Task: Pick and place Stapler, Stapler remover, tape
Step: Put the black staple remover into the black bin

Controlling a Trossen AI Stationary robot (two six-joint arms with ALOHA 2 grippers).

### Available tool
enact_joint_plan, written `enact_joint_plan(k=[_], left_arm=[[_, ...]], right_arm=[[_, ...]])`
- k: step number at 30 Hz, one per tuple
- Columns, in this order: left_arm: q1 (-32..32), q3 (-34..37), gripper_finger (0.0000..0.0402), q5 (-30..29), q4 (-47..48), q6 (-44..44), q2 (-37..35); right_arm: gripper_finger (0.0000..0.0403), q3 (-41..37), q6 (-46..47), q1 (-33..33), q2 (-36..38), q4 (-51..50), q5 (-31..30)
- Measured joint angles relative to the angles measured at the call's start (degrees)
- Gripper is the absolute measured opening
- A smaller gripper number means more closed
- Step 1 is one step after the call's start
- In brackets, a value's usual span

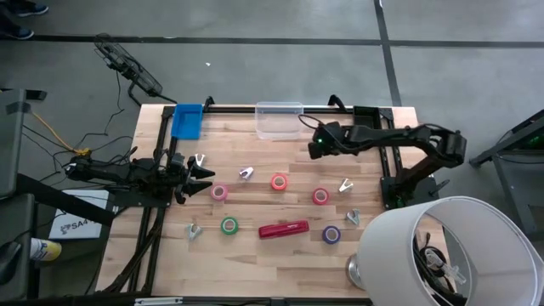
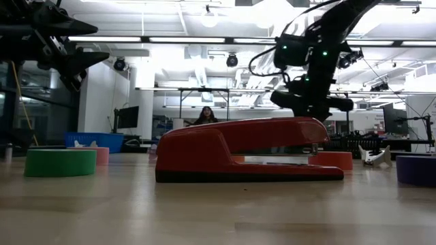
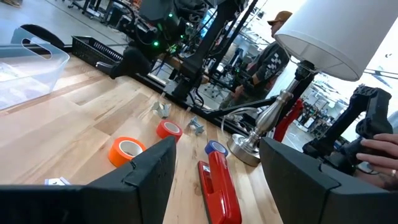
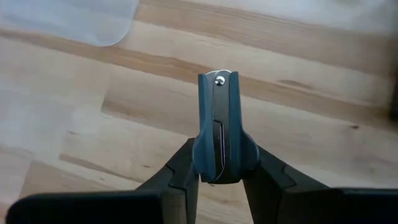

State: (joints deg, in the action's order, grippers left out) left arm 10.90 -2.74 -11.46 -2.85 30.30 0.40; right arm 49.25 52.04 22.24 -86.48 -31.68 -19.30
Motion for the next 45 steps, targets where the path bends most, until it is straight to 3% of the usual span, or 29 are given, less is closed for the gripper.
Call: enact_joint_plan(k=[12, 21, 32, 45], left_arm=[[0.0, 0.0, 0.0229, 0.0, 0.0, 0.0, 0.0], [0.0, 0.0, 0.0229, 0.0, 0.0, 0.0, 0.0], [0.0, 0.0, 0.0229, 0.0, 0.0, 0.0, 0.0], [0.0, 0.0, 0.0229, 0.0, 0.0, 0.0, 0.0]], right_arm=[[0.0085, -7.3, 13.7, 1.2, 9.0, -0.1, -6.8], [0.0085, -7.9, 22.8, 4.8, 14.5, -9.9, -13.0], [0.0085, -7.9, 30.1, 11.2, 15.0, -17.0, -16.4], [0.0090, -7.9, 28.5, 19.0, 11.9, -15.6, -17.4]])
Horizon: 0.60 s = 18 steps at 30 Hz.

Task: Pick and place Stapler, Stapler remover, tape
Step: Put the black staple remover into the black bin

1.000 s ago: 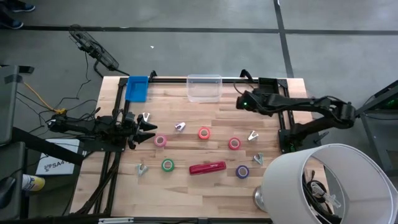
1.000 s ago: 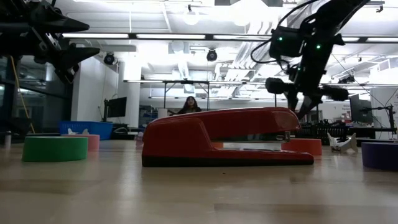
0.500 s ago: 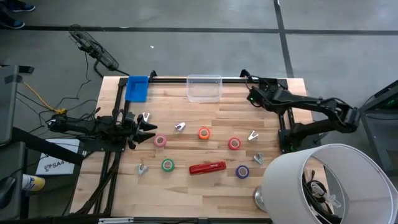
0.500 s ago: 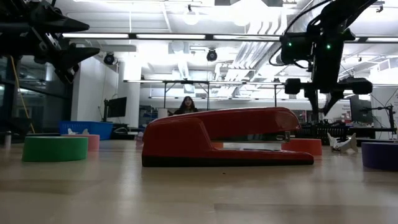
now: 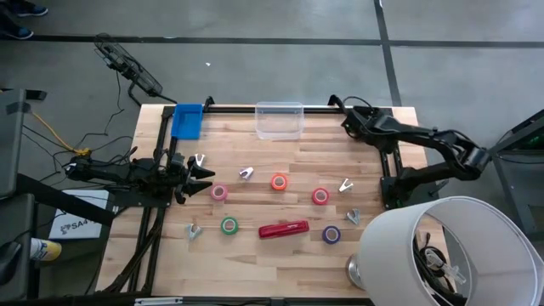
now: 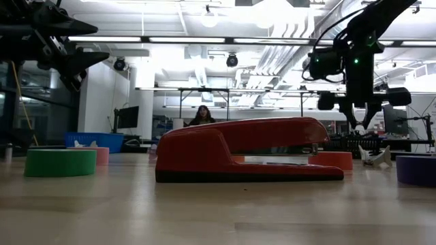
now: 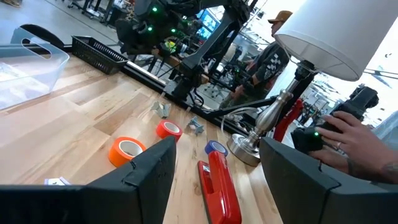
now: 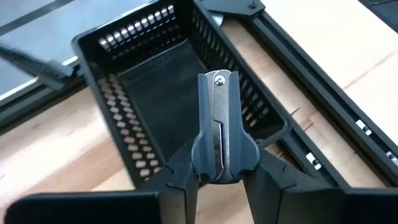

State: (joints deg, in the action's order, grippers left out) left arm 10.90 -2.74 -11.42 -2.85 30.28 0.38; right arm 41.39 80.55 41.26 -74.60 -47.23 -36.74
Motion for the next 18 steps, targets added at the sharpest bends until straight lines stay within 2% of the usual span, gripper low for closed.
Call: enact_joint_plan(k=[7, 13, 18], left_arm=[[0.0, 0.0, 0.0229, 0.0, 0.0, 0.0, 0.0], [0.0, 0.0, 0.0229, 0.0, 0.0, 0.0, 0.0], [0.0, 0.0, 0.0229, 0.0, 0.0, 0.0, 0.0]], right_arm=[[0.0107, 0.0, -5.9, 3.0, -2.8, 4.4, 2.6], [0.0110, 0.0, -6.1, 4.4, -3.6, 4.6, 3.4], [0.0129, 0.0, -5.6, 5.8, -3.6, 3.7, 5.6]])
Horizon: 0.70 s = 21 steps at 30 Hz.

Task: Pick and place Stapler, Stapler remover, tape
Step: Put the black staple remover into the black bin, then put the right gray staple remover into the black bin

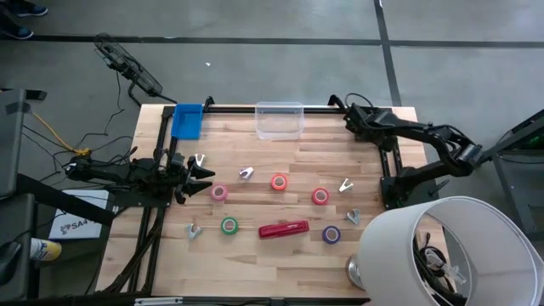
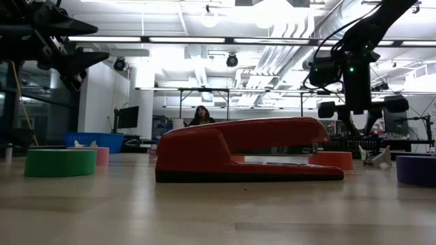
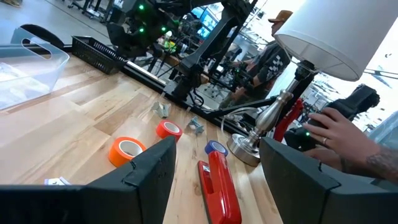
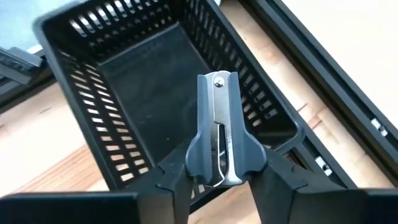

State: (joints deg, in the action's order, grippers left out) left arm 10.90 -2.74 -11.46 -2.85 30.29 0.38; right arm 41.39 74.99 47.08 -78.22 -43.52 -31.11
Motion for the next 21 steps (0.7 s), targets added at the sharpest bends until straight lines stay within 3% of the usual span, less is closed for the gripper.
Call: enact_joint_plan(k=[13, 21], left_arm=[[0.0, 0.0, 0.0229, 0.0, 0.0, 0.0, 0.0], [0.0, 0.0, 0.0229, 0.0, 0.0, 0.0, 0.0]], right_arm=[[0.0263, 0.0, -0.9, 0.9, 0.0, -1.2, 3.1], [0.0286, 0.0, -3.9, 0.9, 0.2, 0.1, 4.1]])
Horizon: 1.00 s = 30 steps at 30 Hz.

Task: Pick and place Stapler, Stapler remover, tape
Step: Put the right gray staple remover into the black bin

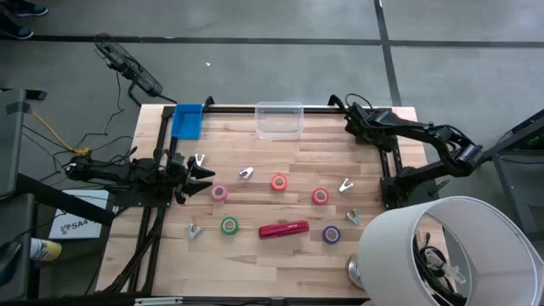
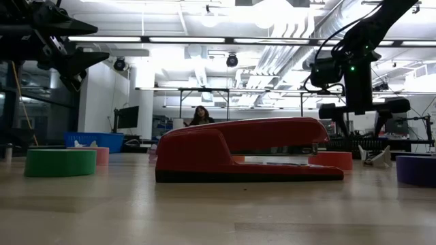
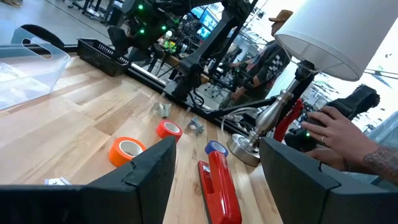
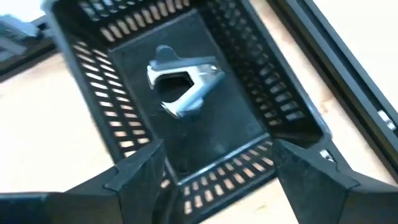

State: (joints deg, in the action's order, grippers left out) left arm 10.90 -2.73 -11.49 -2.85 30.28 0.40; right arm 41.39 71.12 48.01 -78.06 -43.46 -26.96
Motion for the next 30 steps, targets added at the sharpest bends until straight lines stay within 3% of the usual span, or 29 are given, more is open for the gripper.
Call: enact_joint_plan(k=[17, 20, 25, 30], left_arm=[[0.0, 0.0, 0.0229, 0.0, 0.0, 0.0, 0.0], [0.0, 0.0, 0.0229, 0.0, 0.0, 0.0, 0.0], [0.0, 0.0, 0.0229, 0.0, 0.0, 0.0, 0.0], [0.0, 0.0, 0.0229, 0.0, 0.0, 0.0, 0.0]], right_arm=[[0.0287, 0.2, -19.4, -2.7, 3.6, 4.1, 0.5], [0.0287, 0.2, -18.5, -3.8, 5.0, 3.4, 1.4], [0.0287, 0.3, -13.0, -7.7, 6.4, 2.3, 8.6], [0.0287, 0.3, -15.9, -12.4, 7.4, 2.6, 11.3]])
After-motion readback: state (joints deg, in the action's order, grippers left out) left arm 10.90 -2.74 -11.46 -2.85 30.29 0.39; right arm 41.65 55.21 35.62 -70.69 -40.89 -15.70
